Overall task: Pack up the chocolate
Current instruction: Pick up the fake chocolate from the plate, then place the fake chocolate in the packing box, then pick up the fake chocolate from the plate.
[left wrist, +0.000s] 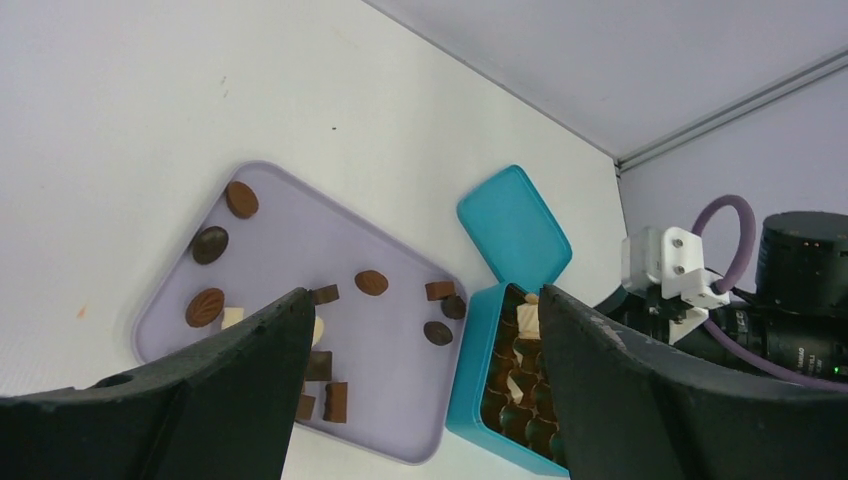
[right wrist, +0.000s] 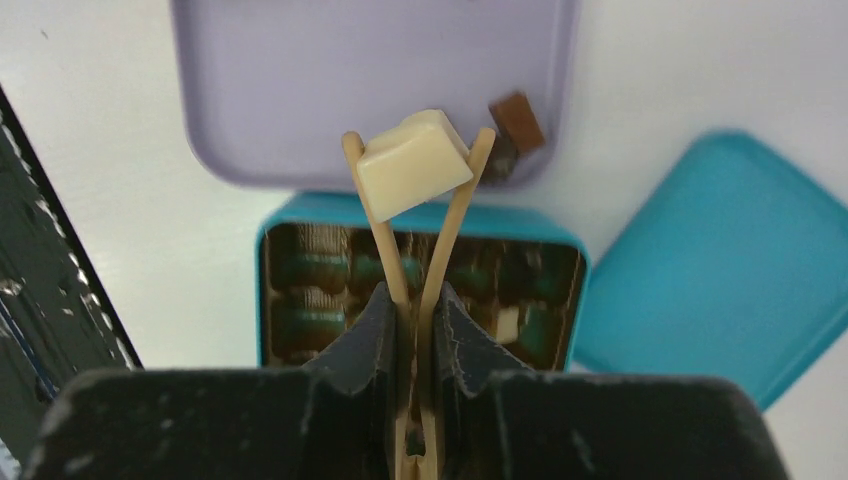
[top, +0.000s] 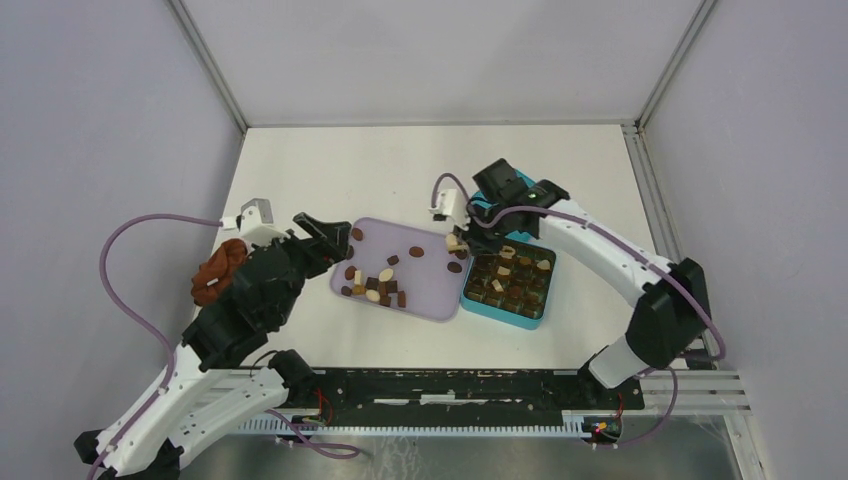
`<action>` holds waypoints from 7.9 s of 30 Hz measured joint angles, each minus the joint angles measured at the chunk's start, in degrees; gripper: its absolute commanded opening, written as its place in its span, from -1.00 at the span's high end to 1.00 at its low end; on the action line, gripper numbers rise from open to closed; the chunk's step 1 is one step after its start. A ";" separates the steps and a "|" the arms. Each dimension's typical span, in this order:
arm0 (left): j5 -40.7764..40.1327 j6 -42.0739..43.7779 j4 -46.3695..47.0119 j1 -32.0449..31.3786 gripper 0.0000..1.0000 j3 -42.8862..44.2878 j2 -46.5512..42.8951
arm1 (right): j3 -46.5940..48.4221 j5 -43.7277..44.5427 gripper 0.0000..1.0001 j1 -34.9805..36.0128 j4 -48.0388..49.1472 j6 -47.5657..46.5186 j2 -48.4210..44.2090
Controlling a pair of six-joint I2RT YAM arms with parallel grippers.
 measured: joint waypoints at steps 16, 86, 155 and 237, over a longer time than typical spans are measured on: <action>7.26 0.07 6.19 0.00 -0.74 0.09 13.14 | -29.31 6.29 0.81 -18.05 -8.04 -9.66 -27.54; 5.16 4.85 -0.31 0.00 -0.73 13.90 17.16 | -9.25 -0.98 0.24 3.63 -1.31 -7.82 -6.58; 0.87 4.68 -3.04 0.00 -0.72 9.60 5.75 | 16.63 16.50 0.05 18.71 -0.90 -5.33 30.10; 1.49 4.66 -0.83 0.00 -0.73 8.85 8.17 | -7.91 11.06 0.53 5.38 -3.04 -4.42 -3.32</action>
